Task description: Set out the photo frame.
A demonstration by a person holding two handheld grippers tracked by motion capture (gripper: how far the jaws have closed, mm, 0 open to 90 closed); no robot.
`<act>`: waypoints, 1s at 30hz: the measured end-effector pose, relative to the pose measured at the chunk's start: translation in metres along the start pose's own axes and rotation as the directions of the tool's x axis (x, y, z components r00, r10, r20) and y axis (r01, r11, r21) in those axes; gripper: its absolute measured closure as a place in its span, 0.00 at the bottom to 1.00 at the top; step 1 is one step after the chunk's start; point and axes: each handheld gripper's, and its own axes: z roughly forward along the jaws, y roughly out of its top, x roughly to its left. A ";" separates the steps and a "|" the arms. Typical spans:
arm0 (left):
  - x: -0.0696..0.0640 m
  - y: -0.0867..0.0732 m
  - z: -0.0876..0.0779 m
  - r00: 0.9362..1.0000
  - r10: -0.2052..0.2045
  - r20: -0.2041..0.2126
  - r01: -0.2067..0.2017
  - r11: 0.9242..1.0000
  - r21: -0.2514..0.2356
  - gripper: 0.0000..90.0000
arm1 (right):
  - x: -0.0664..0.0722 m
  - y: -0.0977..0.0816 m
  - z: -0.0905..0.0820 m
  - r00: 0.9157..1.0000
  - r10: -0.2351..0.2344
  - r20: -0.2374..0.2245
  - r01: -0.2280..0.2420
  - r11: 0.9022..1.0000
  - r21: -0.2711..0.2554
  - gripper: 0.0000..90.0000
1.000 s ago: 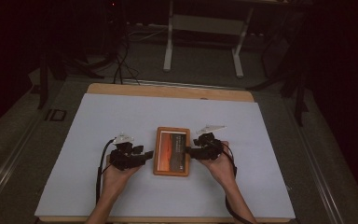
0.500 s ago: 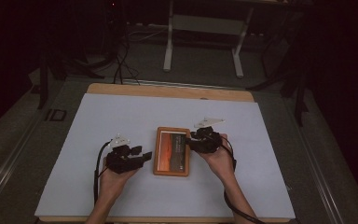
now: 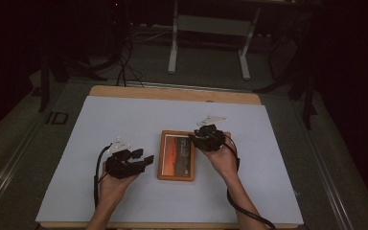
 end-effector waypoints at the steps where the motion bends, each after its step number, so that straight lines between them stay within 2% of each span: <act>1: 0.000 0.000 0.000 1.000 0.000 0.000 0.000 1.000 0.000 0.50 | 0.000 0.000 0.001 1.000 -0.008 -0.004 0.008 1.000 0.000 0.82; 5: 0.000 0.000 0.000 1.000 0.000 0.003 0.000 1.000 0.001 0.50 | 0.001 0.000 0.006 0.999 -0.045 0.008 0.045 0.999 0.003 1.00; 10: 0.000 0.001 -0.001 1.000 0.007 0.001 -0.007 1.000 0.009 0.49 | -0.001 0.000 0.012 0.999 -0.037 0.005 0.037 0.999 -0.009 1.00; 18: -0.002 0.000 0.000 1.000 0.004 0.010 -0.004 1.000 0.017 0.49 | -0.001 -0.002 0.024 0.999 -0.034 0.007 0.034 0.999 0.015 1.00; 23: 0.000 -0.001 0.001 1.000 -0.007 -0.007 0.007 0.999 0.032 0.49 | -0.002 -0.005 0.032 1.000 -0.023 0.013 0.022 0.999 0.027 1.00; 30: 0.000 -0.002 0.002 1.000 -0.009 -0.003 0.009 0.999 0.044 0.52 | -0.001 -0.006 0.034 0.999 -0.029 0.017 0.029 0.999 0.029 1.00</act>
